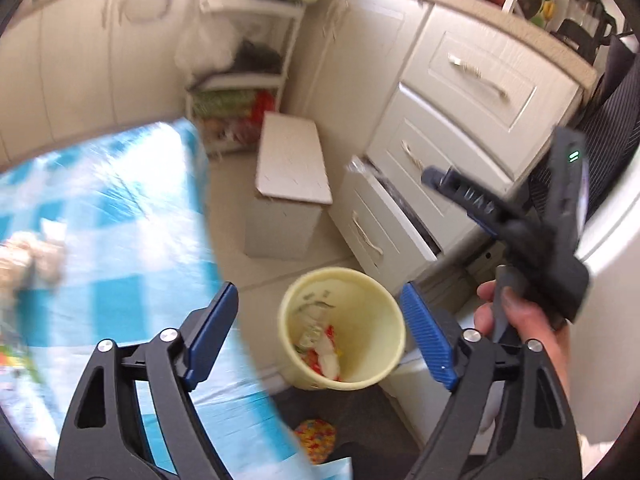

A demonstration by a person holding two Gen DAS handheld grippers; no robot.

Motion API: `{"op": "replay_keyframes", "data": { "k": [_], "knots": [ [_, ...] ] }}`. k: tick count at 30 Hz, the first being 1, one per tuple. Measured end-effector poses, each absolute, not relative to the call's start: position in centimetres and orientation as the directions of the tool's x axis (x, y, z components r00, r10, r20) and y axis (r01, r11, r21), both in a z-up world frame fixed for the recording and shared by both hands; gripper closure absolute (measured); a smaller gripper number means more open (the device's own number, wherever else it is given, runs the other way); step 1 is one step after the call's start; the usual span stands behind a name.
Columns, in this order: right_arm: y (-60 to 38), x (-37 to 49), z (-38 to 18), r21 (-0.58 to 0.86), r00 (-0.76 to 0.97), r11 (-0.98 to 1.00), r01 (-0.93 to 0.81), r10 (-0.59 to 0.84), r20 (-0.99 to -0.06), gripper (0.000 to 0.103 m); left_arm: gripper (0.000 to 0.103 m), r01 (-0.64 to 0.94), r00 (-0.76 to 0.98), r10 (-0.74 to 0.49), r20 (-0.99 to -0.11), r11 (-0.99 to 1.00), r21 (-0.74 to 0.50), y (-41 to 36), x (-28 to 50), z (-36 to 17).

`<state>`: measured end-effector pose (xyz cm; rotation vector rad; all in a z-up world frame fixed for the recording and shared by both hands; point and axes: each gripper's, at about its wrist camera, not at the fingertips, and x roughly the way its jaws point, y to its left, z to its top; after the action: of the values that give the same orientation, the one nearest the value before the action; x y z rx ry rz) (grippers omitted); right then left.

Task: Collect trash
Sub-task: 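Move both open tools back over the table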

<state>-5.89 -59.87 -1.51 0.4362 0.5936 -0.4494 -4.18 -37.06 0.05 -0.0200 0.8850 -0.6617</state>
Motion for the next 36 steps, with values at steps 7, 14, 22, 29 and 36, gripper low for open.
{"op": "replay_keyframes", "data": {
  "k": [7, 14, 22, 29, 36],
  "knots": [
    [-55.3, -4.9, -0.2, 0.141, 0.758, 0.893, 0.426, -0.268, -0.595, 0.017, 0.014, 0.425, 0.646, -0.438, -0.625, 0.887, -0.183, -23.9, -5.8, 6.2],
    [-51.4, -4.5, 1.3, 0.126, 0.779, 0.913, 0.387, -0.251, -0.574, 0.013, 0.013, 0.273, 0.716, -0.339, -0.611, 0.941, -0.202, -11.6, -6.0, 7.2],
    [-49.5, -3.5, 1.3, 0.133, 0.755, 0.906, 0.401, -0.244, -0.608, 0.012, 0.011, 0.168, 0.743, -0.259, -0.618, 0.965, -0.203, -2.7, -7.5, 5.4],
    [-49.5, -3.5, 0.7, 0.144, 0.73, 0.9, 0.412, -0.231, -0.644, 0.012, 0.011, 0.064, 0.716, -0.234, -0.658, 0.96, -0.273, 1.8, -7.2, 1.8],
    [-49.2, -3.4, 0.4, 0.151, 0.73, 0.906, 0.396, -0.211, -0.65, 0.012, 0.011, 0.052, 0.706, -0.236, -0.668, 0.958, -0.284, 2.1, -6.9, 0.9]
  ]
}}
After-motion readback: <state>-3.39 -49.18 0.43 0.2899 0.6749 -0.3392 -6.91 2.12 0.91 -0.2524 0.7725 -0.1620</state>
